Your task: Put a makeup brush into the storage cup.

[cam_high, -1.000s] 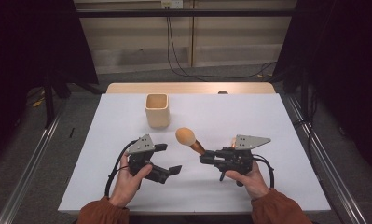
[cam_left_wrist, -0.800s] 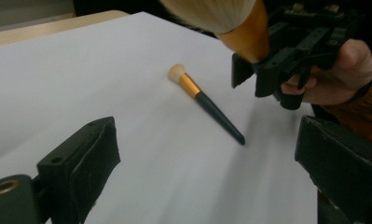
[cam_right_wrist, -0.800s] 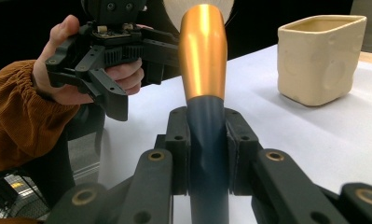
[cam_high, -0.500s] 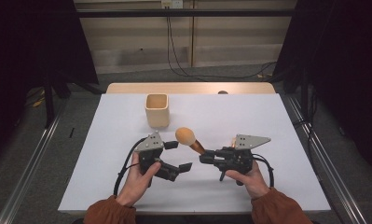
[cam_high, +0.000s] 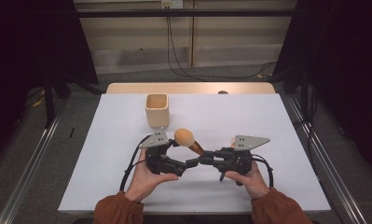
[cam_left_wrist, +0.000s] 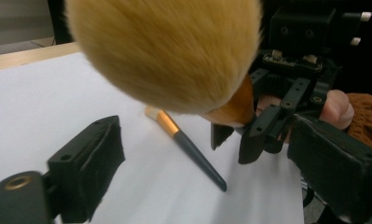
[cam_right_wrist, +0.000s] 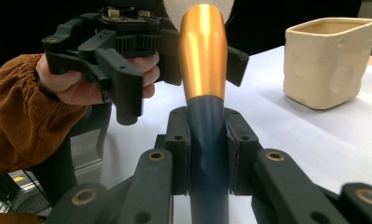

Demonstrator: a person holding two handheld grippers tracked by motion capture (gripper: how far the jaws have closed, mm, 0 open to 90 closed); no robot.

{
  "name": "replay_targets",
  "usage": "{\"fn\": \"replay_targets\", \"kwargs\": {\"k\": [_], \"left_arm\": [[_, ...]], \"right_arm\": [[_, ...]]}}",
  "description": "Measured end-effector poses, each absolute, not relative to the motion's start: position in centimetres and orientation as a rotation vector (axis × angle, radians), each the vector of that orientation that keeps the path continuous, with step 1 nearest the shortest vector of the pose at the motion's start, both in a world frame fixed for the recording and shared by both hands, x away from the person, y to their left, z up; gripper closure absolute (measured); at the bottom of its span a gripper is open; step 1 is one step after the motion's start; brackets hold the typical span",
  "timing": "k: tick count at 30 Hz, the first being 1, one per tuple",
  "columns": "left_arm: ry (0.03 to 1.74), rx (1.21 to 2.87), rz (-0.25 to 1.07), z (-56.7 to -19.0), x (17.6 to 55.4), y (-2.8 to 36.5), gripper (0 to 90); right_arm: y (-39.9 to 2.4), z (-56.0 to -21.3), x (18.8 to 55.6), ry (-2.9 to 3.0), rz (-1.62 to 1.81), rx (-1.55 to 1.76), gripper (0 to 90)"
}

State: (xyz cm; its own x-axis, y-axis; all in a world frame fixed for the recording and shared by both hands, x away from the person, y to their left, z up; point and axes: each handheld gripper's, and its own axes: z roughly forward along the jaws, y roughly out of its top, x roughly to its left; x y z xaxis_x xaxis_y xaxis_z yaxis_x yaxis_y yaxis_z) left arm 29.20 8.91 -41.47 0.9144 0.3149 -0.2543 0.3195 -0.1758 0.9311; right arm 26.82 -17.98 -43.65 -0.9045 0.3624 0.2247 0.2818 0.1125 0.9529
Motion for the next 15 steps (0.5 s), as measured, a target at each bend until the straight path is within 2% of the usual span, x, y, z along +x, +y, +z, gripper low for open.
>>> {"fn": "replay_targets", "kwargs": {"k": [7, 15], "left_arm": [[0.468, 1.762, -0.011, -41.29, 29.41, 8.40, 20.0], [0.465, 1.739, -0.018, -41.31, 29.65, 8.03, 37.5]], "right_arm": [[-17.89, -43.77, 26.89, 2.297, 1.942, 0.674, 75.4], [-17.87, -43.81, 26.92, 2.283, 1.949, 0.685, 75.4]]}}
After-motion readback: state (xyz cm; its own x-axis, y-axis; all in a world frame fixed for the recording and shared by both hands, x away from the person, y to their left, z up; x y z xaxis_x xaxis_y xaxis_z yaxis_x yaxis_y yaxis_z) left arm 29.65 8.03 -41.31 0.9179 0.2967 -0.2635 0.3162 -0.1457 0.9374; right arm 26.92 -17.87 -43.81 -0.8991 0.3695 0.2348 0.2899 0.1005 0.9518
